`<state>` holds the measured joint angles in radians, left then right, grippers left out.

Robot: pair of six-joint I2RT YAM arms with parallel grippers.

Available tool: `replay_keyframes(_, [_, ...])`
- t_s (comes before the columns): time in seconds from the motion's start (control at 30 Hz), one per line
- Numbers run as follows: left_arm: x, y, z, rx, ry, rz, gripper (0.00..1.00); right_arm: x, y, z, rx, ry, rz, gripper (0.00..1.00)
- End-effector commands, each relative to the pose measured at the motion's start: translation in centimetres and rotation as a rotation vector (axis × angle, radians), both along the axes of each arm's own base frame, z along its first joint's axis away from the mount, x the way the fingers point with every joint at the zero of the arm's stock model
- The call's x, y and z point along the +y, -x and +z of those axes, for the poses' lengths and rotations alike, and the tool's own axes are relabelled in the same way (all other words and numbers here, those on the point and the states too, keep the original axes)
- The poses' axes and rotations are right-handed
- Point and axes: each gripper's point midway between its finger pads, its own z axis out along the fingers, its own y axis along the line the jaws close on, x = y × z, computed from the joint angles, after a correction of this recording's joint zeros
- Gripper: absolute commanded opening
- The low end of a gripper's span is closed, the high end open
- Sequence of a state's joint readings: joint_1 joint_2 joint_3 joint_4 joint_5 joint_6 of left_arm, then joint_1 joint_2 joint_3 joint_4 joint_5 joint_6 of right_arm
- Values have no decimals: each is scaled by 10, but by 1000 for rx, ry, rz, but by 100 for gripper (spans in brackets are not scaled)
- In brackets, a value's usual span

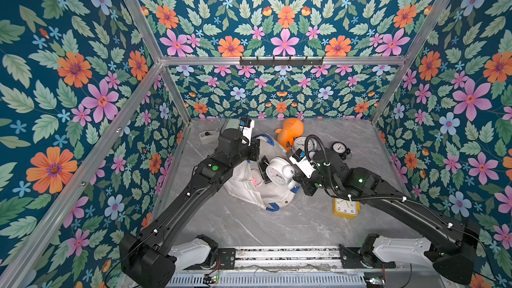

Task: Take the alarm clock out of the canvas bag
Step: Pick up the alarm from the canvas bag, then place the alarm at the center of the board.

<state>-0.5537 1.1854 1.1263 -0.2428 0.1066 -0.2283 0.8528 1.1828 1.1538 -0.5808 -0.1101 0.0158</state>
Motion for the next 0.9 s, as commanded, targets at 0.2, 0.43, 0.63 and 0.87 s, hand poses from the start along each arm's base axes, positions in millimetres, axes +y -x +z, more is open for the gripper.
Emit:
replay_keyframes(0.2, [-3, -3, 13, -46, 29, -5, 0, -28, 9, 29, -18, -18, -19, 0])
replay_keyframes(0.43, [-4, -4, 13, -44, 30, -7, 0, -45, 4, 38, 28, -54, -83, 0])
replay_keyframes(0.63, [-4, -4, 12, -41, 28, -6, 0, -61, -1, 55, 102, -147, -133, 0])
replay_keyframes(0.87, [-4, -6, 11, -39, 25, -4, 0, -101, -21, 77, 166, -324, -285, 0])
